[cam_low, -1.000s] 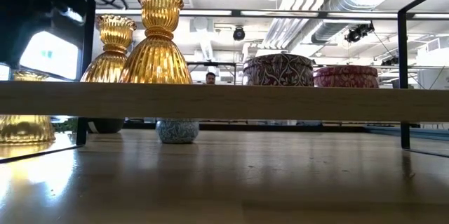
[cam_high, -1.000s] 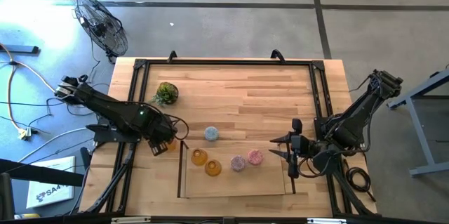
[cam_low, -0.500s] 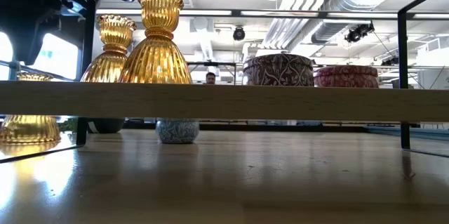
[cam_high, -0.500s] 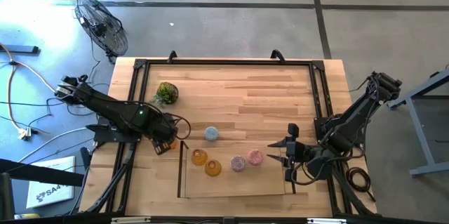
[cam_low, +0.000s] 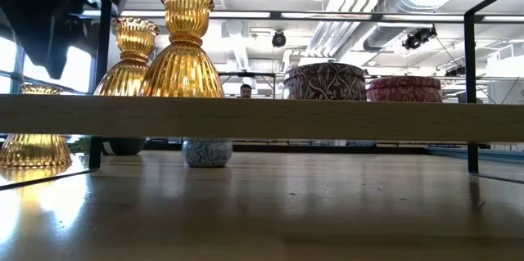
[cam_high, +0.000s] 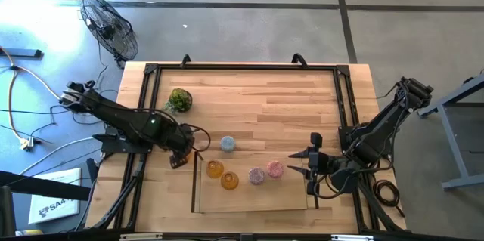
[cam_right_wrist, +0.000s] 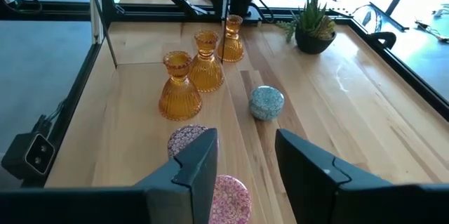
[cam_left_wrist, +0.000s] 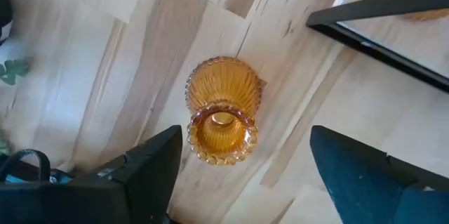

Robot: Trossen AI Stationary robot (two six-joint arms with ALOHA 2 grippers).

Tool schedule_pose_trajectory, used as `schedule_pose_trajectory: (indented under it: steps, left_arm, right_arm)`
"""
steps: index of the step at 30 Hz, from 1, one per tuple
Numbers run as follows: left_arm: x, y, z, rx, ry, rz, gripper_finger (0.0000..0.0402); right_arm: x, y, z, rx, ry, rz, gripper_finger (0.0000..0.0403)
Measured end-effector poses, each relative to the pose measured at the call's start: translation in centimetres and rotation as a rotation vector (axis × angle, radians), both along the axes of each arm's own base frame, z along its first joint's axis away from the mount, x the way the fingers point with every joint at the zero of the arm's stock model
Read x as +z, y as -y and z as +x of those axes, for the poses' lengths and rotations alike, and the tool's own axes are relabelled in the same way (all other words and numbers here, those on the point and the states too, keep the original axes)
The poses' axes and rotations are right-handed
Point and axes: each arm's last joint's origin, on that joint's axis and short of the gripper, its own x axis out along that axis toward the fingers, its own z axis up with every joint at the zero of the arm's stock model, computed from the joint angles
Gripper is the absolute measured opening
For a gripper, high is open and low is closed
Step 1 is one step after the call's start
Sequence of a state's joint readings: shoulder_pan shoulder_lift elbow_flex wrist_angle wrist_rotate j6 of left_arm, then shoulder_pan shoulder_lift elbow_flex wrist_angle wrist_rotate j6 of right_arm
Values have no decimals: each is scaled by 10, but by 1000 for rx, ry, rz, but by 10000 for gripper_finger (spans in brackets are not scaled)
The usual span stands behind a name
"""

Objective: Pick & Place candle stick holders
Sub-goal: Align the gold glass candle holder with the other gold glass candle holder on the shelf

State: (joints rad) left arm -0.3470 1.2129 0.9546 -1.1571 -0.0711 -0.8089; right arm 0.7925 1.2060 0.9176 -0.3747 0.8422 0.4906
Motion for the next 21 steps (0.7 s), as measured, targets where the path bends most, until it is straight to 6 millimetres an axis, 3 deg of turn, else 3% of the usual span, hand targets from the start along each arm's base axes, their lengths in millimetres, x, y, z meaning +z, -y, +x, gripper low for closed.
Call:
schedule_pose_trajectory:
  steps: [21]
  left_arm:
    - [-21,1,11,-12,-128,150,315]
  right_arm:
    - [3,-1,1,9,21,30,140]
